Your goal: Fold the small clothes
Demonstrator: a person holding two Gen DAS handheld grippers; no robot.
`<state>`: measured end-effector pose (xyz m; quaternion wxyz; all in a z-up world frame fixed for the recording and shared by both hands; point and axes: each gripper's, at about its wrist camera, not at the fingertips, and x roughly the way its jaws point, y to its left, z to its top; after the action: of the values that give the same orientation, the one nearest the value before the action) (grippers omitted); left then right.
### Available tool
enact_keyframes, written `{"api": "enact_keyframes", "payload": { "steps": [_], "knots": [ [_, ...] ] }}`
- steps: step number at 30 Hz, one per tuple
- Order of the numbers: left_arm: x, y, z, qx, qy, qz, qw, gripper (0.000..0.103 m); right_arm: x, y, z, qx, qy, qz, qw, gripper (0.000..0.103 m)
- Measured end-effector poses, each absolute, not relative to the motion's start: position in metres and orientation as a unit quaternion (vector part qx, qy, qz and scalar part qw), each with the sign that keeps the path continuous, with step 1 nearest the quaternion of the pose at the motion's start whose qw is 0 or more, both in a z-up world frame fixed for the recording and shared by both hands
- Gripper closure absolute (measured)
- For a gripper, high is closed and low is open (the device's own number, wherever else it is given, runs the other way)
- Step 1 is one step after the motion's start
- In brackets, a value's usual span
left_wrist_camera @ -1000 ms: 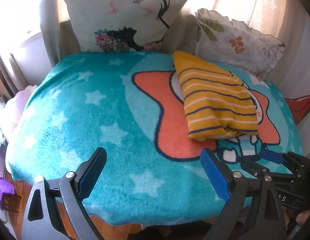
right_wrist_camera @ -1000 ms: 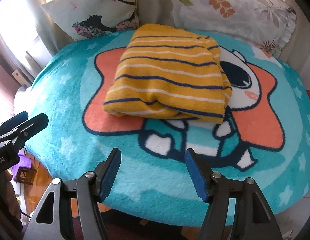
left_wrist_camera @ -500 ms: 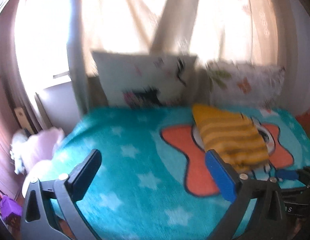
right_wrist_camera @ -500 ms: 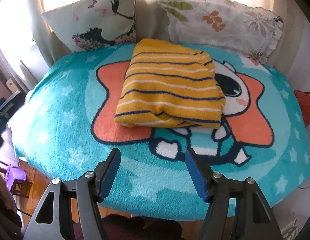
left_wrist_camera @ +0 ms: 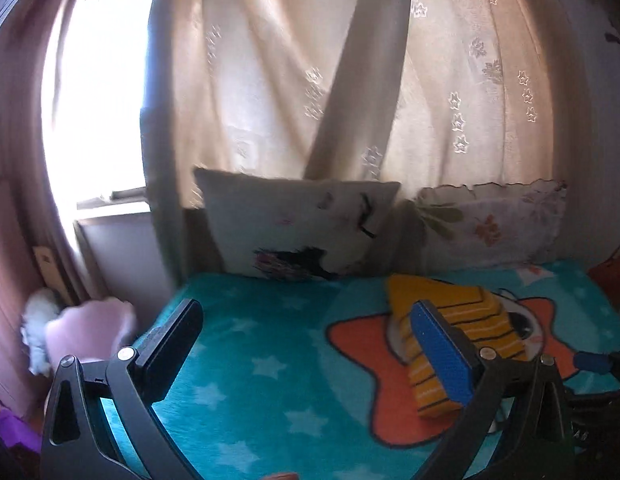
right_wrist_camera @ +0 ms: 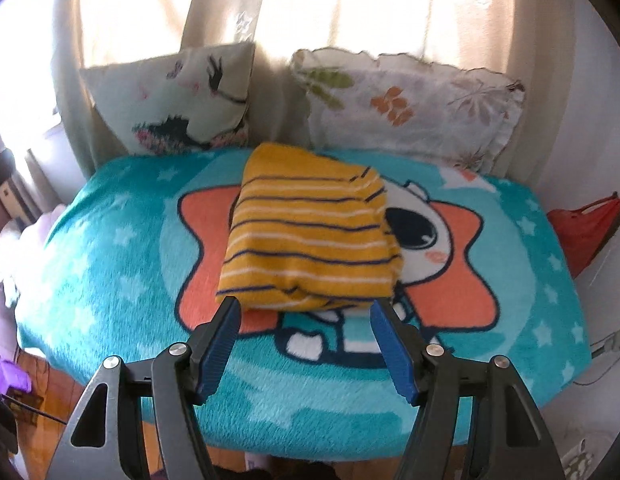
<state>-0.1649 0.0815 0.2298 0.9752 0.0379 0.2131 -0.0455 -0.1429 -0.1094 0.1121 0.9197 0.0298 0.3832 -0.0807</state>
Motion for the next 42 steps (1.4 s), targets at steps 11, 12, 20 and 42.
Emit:
{"api": "enact_keyframes", "payload": {
  "steps": [11,12,20,42],
  "knots": [
    [-0.155,0.059,0.160,0.001,0.379,-0.101,0.920,0.000,-0.143,-0.121,0.098,0.034,0.420,-0.107,0.900,0.028],
    [-0.156,0.058,0.154,-0.001,0.394,-0.106,0.913,0.000,-0.142,-0.119,0.093,0.029,0.428,-0.107,0.897,0.028],
    [-0.159,0.064,0.133,-0.022,0.436,-0.116,0.892,0.000,-0.131,-0.099,0.069,0.016,0.462,-0.087,0.882,0.028],
    [-0.145,0.069,0.115,-0.033,0.476,-0.148,0.866,0.000,-0.111,-0.075,0.051,-0.007,0.482,-0.066,0.874,0.027]
  ]
}}
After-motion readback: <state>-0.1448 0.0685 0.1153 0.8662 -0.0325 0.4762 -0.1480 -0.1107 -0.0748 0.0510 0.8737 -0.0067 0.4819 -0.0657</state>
